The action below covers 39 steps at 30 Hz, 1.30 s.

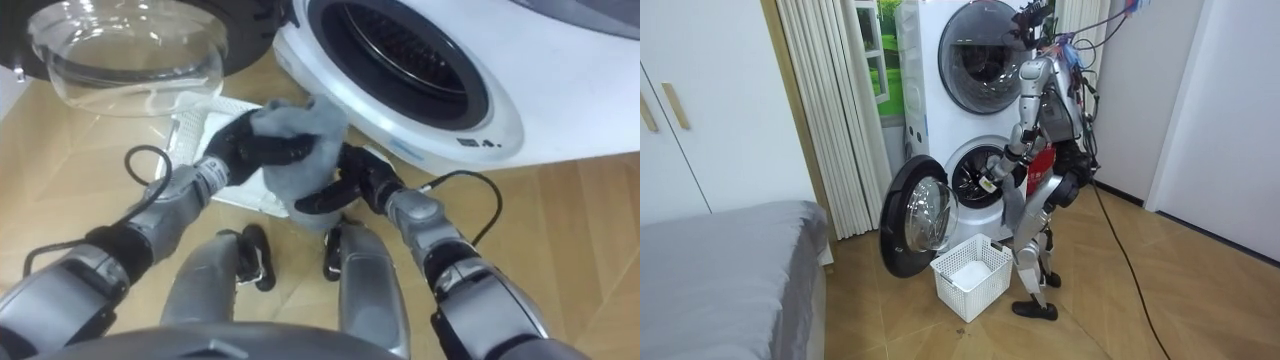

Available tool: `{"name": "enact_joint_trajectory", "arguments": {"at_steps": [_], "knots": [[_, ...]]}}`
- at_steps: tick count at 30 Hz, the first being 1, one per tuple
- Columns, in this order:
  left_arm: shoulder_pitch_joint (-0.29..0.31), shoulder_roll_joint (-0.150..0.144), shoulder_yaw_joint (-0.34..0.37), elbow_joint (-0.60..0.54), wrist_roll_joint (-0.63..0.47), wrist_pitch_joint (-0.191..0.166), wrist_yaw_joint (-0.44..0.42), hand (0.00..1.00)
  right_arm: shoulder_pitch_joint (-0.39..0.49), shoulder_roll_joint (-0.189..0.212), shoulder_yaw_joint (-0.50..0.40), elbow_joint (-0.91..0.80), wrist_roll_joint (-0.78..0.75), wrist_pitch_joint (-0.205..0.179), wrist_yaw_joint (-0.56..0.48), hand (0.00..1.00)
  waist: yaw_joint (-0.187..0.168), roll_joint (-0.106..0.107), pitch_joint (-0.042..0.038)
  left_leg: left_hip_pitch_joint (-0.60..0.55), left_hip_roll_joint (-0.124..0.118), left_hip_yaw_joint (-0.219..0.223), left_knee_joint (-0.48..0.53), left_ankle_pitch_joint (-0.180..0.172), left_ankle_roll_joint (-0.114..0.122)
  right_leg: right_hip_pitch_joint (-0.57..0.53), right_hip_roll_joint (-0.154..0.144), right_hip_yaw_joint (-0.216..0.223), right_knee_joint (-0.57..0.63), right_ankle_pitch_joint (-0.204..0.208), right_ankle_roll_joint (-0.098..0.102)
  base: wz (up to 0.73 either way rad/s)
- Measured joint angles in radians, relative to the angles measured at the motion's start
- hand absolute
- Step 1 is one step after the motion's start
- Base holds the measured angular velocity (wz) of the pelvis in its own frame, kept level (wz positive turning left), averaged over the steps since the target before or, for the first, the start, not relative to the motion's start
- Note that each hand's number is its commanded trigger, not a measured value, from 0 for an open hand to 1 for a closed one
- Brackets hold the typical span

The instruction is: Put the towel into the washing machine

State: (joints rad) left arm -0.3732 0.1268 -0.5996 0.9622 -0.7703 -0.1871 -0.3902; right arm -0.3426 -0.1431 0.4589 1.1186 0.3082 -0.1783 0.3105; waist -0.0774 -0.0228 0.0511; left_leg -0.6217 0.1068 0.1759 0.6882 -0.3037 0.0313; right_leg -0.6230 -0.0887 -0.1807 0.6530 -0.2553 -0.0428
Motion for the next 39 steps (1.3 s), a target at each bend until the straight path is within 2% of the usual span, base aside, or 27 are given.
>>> {"name": "enact_joint_trajectory", "arguments": {"at_steps": [4, 8, 10, 14, 15, 17, 23, 28, 31, 37, 38, 39], "knots": [[-0.003, 0.0, -0.002, 0.0, -0.032, 0.034, -0.057, 1.0, -0.002, -0.003, -0.002, 0.0, -0.028, 0.009, 0.02, 0.0, -0.001, -0.002, -0.0013, 0.006, 0.0, -0.008, -0.014, 0.006, -0.001, 0.015, 0.003, -0.01, -0.021, 0.009, -0.001, 0.05], [-0.004, 0.0, 0.001, -0.001, -0.057, 0.065, -0.072, 1.0, -0.002, -0.001, -0.013, 0.0, -0.031, 0.037, 0.036, 0.0, -0.002, -0.002, -0.0014, 0.007, -0.004, -0.016, -0.037, 0.02, -0.002, 0.022, 0.003, -0.016, -0.046, 0.018, -0.001, 0.08], [-0.005, -0.001, 0.006, -0.01, -0.062, 0.081, -0.074, 1.0, -0.003, 0.013, -0.024, 0.0, -0.038, 0.048, 0.042, 0.0, -0.005, -0.002, -0.0014, 0.008, -0.015, -0.016, -0.049, 0.025, -0.002, 0.02, -0.001, -0.021, -0.048, 0.019, -0.001, 0.04], [-0.017, -0.002, 0.01, -0.022, -0.067, 0.095, -0.075, 1.0, -0.003, 0.018, -0.041, 0.0, -0.038, 0.049, 0.042, 0.0, -0.009, -0.002, -0.0014, 0.007, -0.015, -0.017, -0.051, 0.026, -0.003, 0.019, 0.0, -0.021, -0.049, 0.019, -0.001, 0.0], [-0.024, -0.002, 0.012, -0.022, -0.085, 0.101, -0.074, 1.0, -0.003, 0.019, -0.045, -0.003, -0.037, 0.049, 0.041, 0.21, -0.011, -0.002, -0.0013, 0.007, -0.016, -0.017, -0.053, 0.026, -0.004, 0.019, 0.0, -0.021, -0.05, 0.018, -0.001, 0.0], [-0.032, -0.005, 0.018, -0.022, -0.105, 0.106, -0.074, 1.0, -0.003, 0.019, -0.05, -0.009, -0.035, 0.049, 0.041, 1.0, -0.014, -0.002, -0.0014, 0.007, -0.016, -0.017, -0.055, 0.027, -0.005, 0.019, 0.002, -0.02, -0.053, 0.019, -0.001, 0.0], [-0.035, -0.007, 0.041, -0.063, -0.144, 0.125, -0.074, 1.0, -0.002, 0.018, -0.049, -0.015, -0.022, 0.047, 0.04, 1.0, -0.019, -0.001, -0.0022, 0.005, -0.012, -0.022, -0.06, 0.029, -0.008, 0.021, 0.006, -0.025, -0.069, 0.021, -0.003, 0.0], [-0.036, -0.007, 0.065, -0.1, -0.148, 0.137, -0.071, 1.0, -0.001, 0.021, -0.05, -0.01, 0.005, 0.03, 0.038, 1.0, -0.018, 0.002, -0.0041, 0.002, -0.006, -0.027, -0.057, 0.029, -0.009, 0.03, 0.014, -0.027, -0.078, 0.023, -0.003, 0.01], [-0.036, -0.007, 0.093, -0.107, -0.162, 0.139, -0.069, 1.0, -0.002, 0.025, -0.052, -0.009, 0.007, 0.025, 0.028, 1.0, -0.022, 0.003, -0.0045, 0.008, 0.003, -0.028, -0.055, 0.03, -0.01, 0.041, 0.018, -0.032, -0.079, 0.025, -0.003, 0.02], [-0.036, -0.007, 0.11, -0.116, -0.21, 0.139, -0.055, 1.0, -0.012, 0.03, -0.052, -0.02, 0.005, 0.024, 0.009, 1.0, -0.024, 0.005, -0.005, 0.022, 0.004, -0.049, -0.066, 0.036, -0.019, 0.068, 0.019, -0.055, -0.086, 0.029, -0.01, 0.11], [-0.036, -0.008, 0.111, -0.12, -0.21, 0.139, -0.052, 0.24, -0.013, 0.03, -0.052, -0.02, 0.005, 0.024, 0.008, 1.0, -0.024, 0.005, -0.0049, 0.021, 0.004, -0.05, -0.066, 0.036, -0.02, 0.068, 0.019, -0.057, -0.087, 0.029, -0.011, 0.05], [-0.036, -0.008, 0.114, -0.125, -0.21, 0.139, -0.05, 0.0, -0.012, 0.032, -0.061, -0.02, 0.002, 0.021, 0.009, 1.0, -0.025, 0.005, -0.0049, 0.021, 0.003, -0.051, -0.067, 0.037, -0.021, 0.068, 0.019, -0.057, -0.094, 0.03, -0.012, 0.03]]}}
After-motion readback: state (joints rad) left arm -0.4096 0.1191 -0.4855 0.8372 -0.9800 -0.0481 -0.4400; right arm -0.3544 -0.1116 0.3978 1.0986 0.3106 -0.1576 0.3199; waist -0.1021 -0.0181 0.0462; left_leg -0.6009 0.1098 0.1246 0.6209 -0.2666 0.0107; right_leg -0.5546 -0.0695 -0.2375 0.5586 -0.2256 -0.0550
